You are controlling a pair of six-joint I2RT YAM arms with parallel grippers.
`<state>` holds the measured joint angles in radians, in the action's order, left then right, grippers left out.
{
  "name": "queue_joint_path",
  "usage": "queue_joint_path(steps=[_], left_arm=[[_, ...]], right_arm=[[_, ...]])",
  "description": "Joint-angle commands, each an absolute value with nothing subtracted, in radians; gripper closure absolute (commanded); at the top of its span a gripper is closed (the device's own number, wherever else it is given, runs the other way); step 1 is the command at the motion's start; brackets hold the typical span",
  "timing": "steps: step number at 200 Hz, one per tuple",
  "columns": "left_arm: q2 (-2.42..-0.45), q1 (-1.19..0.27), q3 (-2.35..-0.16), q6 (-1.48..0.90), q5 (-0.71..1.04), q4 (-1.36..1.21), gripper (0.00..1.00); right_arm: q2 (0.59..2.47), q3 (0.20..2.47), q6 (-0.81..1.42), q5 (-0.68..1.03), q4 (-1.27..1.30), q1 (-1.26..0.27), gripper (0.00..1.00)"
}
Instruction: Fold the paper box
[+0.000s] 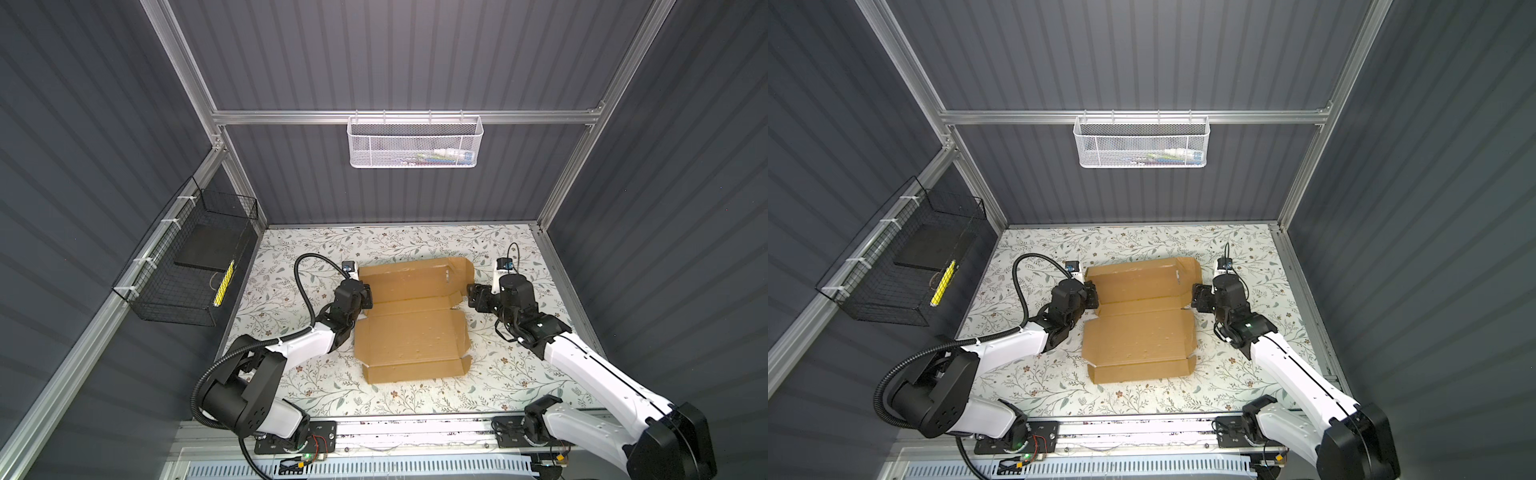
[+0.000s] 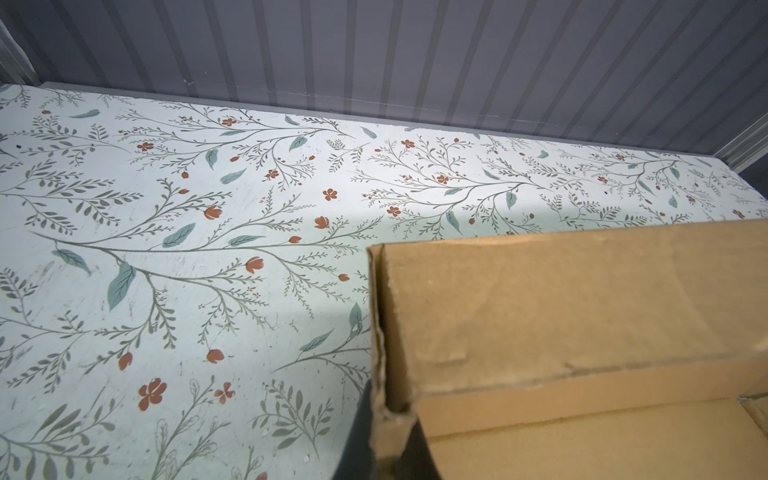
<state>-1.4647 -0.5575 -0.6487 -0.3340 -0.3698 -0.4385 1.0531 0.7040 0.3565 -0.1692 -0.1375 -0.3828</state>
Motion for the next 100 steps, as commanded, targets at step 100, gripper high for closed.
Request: queue_joint_path(steps=[100], left_arm=[[-1.500, -0.562, -0.653, -0.345, -0.359, -0.367, 1.00]], right_arm=[[1.392, 0.907, 0.255, -0.067, -0.163, -0.345, 0.34]])
